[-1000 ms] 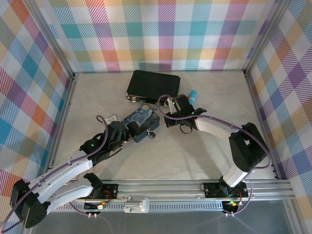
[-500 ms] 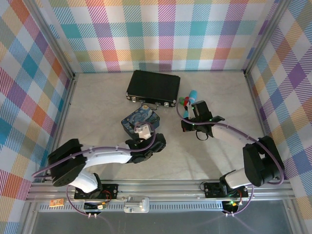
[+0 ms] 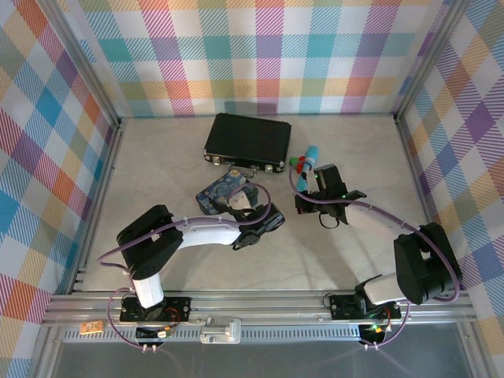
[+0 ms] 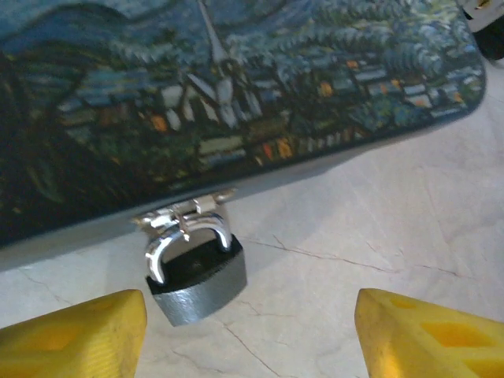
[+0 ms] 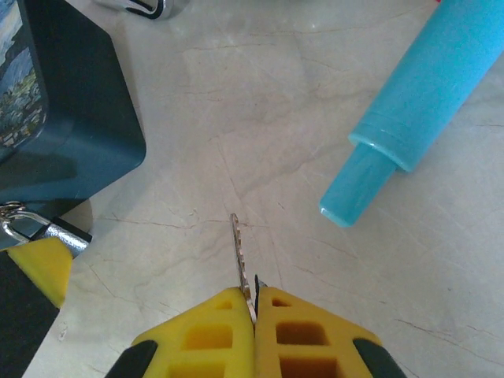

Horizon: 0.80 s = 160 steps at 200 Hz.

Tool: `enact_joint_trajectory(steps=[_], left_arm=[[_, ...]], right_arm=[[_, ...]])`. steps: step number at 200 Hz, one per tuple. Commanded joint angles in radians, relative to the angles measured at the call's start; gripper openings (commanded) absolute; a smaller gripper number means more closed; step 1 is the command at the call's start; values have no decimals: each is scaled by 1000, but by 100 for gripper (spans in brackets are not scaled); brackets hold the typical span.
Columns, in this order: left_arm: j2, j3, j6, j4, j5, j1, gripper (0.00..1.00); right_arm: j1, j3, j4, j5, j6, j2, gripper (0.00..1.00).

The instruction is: Unlock a padlock with a key

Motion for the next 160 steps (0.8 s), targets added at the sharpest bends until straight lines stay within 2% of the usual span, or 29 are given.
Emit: enact_joint_trajectory(steps=[1,65,91,131,160], left_arm=[[25,14,-21,-95,-37,19,70],[124,64,48,-17,-45,72,63],[153,76,62,-2,-52,91,57],[162,44,92,39,-38,110,32],[143,7,82,84,-24,111,24]], right_arm=[[-10,-16,39,-27,1,-15,0],[-19,-8,47,-51,-3,-1,0],[-22,-11,53,-53,-2,0,0],[-24,-8,57,-68,-2,14,0],[-25,-1,56,-80,0,25,0]])
